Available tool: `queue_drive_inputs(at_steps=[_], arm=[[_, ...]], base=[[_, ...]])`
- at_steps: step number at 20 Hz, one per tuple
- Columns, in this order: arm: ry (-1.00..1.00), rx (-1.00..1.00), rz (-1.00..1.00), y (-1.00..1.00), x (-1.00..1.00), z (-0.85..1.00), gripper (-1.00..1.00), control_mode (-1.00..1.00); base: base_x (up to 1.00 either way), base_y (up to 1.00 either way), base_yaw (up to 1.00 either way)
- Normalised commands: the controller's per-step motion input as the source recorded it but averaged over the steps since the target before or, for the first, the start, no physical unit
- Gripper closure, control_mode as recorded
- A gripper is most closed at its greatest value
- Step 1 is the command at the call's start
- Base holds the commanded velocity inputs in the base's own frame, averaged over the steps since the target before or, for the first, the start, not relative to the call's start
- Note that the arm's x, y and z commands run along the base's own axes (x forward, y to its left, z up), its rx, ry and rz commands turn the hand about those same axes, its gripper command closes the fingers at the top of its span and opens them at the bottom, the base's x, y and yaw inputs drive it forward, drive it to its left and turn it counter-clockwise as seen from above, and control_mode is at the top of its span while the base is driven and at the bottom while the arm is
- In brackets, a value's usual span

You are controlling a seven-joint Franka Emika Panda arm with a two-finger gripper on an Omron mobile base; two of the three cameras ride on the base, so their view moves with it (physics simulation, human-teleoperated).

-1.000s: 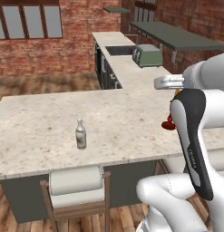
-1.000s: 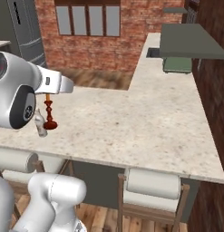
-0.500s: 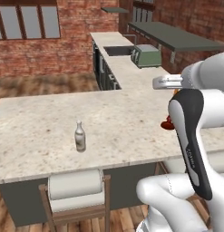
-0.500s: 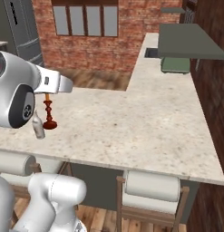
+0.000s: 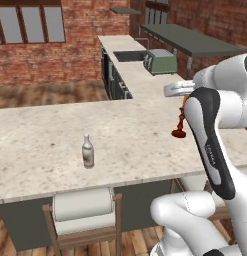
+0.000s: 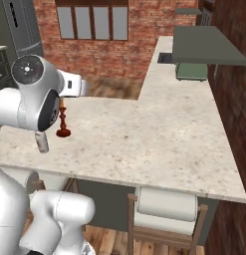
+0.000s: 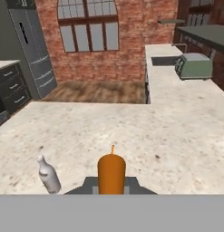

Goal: Get the candle and the liquor from the cabinet and move them to the dining counter.

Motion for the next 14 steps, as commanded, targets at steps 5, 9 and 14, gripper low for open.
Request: queue_drive_inputs(at_steps=[5,9,14], arm=[[0.0,-0.02,0.31,-0.03,1.0,-0.73,1.0,-1.0],[0.0,-0.01,0.2,0.0,0.81,-0.84,1.0,-1.0],[-0.04,0.0,0.07,0.0,0.62,-0.64,1.0,-1.0]], base=[[0.0,0.0,0.0],[0.0,0.0,0.0],[0.0,0.0,0.0]])
